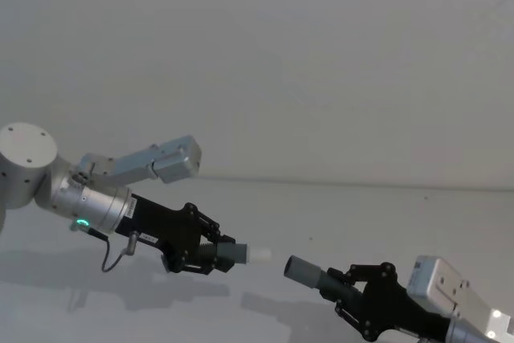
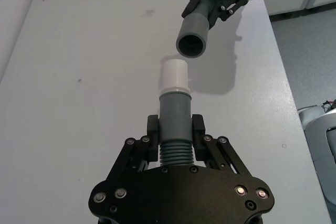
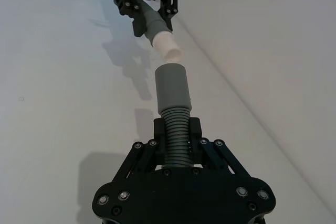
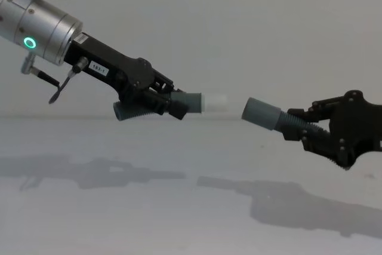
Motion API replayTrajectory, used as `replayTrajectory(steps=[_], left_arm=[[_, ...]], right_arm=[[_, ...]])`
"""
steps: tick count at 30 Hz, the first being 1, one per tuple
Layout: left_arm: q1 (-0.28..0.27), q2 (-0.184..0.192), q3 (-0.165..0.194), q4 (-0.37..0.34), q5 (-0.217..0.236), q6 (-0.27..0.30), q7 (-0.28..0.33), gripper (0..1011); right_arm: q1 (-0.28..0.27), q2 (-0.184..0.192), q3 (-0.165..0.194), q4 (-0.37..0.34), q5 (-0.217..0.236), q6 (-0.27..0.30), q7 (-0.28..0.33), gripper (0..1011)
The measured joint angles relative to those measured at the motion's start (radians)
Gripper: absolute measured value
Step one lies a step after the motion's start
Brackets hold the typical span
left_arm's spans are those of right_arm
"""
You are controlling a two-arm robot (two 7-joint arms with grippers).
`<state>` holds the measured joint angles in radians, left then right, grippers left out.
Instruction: Use both hands to pick up one end of the pipe from the table, align the ends, and insert them.
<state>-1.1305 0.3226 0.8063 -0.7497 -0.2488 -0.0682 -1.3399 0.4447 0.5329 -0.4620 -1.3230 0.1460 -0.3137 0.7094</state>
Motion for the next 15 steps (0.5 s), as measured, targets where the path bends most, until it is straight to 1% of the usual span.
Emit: replayTrajectory(steps=[8, 15], left_arm=[[-0.010, -0.008, 0.008, 0.016, -0.005, -0.005, -0.007, 331], [-0.013, -0.013, 0.013, 0.022, -0.012, -0.006, -0.010, 331]], right_arm=[[0.002, 0.002, -0.011, -0.003, -0.009, -0.004, -0.007, 238], [0.008, 0.001, -0.022, -0.005, -0.017, 0.004, -0.018, 238]])
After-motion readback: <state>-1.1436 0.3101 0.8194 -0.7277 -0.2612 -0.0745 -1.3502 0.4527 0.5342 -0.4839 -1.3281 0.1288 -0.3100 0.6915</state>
